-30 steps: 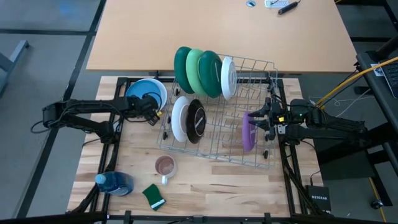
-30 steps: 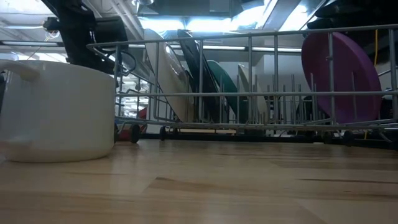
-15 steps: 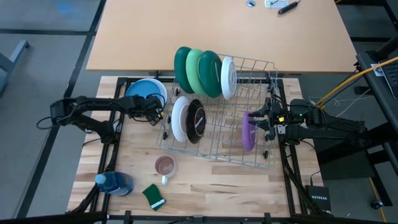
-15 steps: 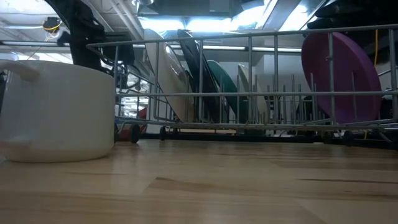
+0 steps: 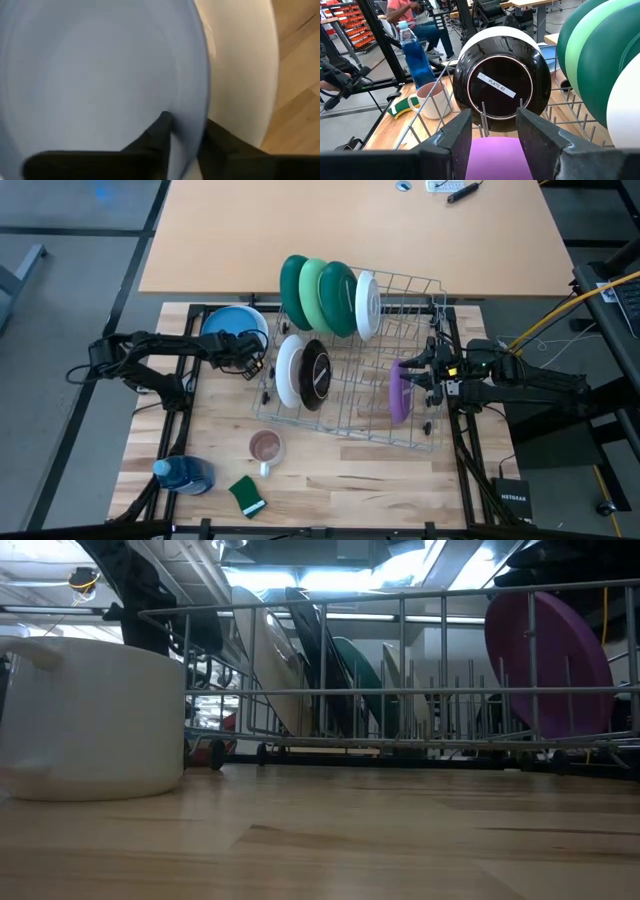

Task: Sort dishes
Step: Put the light blue plate into the dishwasher rack

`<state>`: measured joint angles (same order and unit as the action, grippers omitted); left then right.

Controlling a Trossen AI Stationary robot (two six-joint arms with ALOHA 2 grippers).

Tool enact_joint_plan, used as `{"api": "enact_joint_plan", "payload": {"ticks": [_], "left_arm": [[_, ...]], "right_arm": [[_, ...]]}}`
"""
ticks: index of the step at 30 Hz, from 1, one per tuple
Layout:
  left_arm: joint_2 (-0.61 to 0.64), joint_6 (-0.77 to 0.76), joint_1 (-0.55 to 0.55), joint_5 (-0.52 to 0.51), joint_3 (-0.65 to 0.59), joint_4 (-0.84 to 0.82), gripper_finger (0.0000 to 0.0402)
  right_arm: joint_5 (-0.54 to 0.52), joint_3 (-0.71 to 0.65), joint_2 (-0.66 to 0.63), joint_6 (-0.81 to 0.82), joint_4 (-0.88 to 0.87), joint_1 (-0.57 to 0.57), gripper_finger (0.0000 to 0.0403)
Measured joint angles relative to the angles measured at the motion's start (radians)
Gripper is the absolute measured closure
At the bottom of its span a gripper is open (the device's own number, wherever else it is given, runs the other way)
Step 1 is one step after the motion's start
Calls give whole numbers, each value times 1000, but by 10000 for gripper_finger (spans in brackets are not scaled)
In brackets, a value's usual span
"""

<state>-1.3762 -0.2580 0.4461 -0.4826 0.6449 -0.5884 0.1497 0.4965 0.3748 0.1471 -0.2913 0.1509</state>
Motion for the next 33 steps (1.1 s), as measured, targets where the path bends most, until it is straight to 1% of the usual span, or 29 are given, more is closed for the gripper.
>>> {"api": "enact_joint_plan", "payload": {"ticks": [2,4,8,12,19,23,26,29,33], "left_arm": [[0,0,-1,-12,1,0,370],[2,-20,-1,-19,3,4,390],[2,-52,-1,-13,21,-6,389],[11,-60,-1,5,64,-6,397],[90,-68,-1,13,136,-25,400],[156,-113,-1,27,176,-48,400],[209,-151,-1,38,180,-96,400],[280,-177,-1,43,198,-72,401],[377,-188,-1,43,211,-82,401]], "right_arm": [[0,0,0,0,0,0,242],[0,0,0,0,0,0,242],[0,0,0,0,0,0,242],[0,0,0,0,0,0,242],[0,0,0,0,0,0,242],[0,0,0,0,-4,0,242],[1,0,0,0,-5,0,242],[1,0,0,0,-5,0,242],[1,0,0,0,-4,0,242]]}}
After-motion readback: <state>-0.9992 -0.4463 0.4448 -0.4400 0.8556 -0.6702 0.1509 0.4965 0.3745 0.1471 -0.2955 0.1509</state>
